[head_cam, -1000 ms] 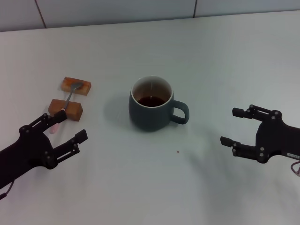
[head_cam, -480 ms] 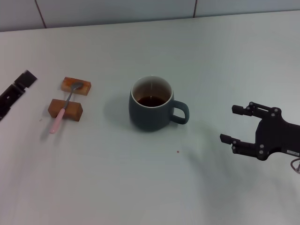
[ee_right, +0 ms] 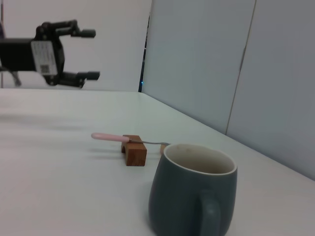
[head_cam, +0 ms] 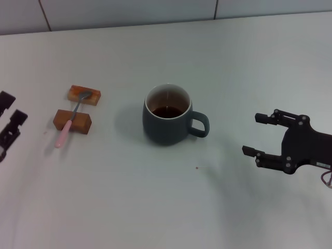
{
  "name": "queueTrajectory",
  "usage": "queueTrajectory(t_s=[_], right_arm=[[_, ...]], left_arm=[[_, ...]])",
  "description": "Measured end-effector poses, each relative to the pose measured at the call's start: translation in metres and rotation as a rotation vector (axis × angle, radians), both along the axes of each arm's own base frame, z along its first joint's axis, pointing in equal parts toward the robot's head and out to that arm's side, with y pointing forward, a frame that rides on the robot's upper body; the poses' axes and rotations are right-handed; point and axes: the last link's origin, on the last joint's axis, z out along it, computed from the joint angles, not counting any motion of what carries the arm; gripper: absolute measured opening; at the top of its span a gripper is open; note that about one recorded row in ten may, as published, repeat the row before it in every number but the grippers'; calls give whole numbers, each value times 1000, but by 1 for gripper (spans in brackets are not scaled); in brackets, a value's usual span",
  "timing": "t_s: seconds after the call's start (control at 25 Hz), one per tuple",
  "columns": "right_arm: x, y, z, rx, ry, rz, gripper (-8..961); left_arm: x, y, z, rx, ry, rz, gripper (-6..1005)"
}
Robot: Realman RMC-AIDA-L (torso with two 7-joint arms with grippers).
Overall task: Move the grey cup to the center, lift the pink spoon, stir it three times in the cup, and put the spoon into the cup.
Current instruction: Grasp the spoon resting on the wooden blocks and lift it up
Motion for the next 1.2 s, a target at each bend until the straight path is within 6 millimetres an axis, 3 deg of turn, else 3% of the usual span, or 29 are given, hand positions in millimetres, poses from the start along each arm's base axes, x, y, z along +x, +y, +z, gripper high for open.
queueTrajectory(t_s=[0.2,0.68,1.2], right_arm=[[-1,3,1,2,-1,4,756],[-2,7,1,2,-8,7,756],[-1,8,0,-1,-20,5,757]], left_arm=[[-10,-14,-14,-110,-102,105,797],[-18,-27,-38,-238,-145,208,797],[-20,-18,-48,-291,-134,250,797]])
